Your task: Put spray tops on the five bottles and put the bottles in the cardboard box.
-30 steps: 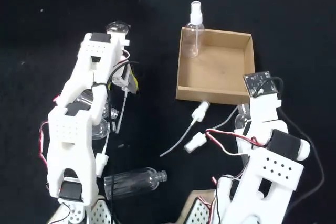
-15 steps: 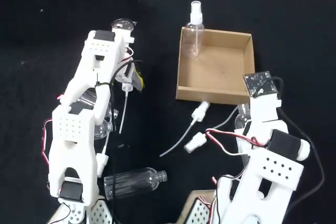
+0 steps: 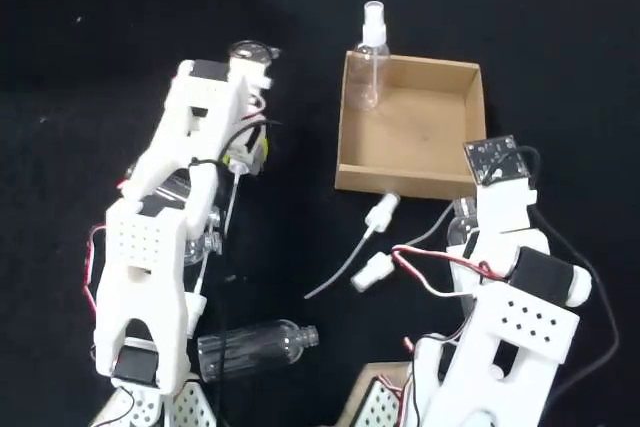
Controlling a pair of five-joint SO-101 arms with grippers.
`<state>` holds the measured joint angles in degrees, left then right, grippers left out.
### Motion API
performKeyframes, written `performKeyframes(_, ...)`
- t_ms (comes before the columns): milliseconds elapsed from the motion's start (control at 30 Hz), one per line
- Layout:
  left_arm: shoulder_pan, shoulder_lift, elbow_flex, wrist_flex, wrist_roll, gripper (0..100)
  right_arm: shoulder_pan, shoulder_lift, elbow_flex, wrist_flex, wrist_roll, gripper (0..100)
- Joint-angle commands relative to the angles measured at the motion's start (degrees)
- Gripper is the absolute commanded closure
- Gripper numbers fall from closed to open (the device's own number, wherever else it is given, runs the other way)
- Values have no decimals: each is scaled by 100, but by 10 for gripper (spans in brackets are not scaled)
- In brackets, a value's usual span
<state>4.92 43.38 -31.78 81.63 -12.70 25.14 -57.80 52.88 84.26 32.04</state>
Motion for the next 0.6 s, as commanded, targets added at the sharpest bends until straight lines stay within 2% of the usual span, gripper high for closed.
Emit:
performKeyframes(0,-40,-202,-286,97,-18,952,-79,-189,-40,-9,-35,987)
performKeyframes(300,-189,-1160,-980,1055,-18,949,-308,-189,-40,-18,-35,987)
performKeyframes(567,-1323,-1512,-2299,1477,-18,949,-325,-189,-48,-220,-237,987)
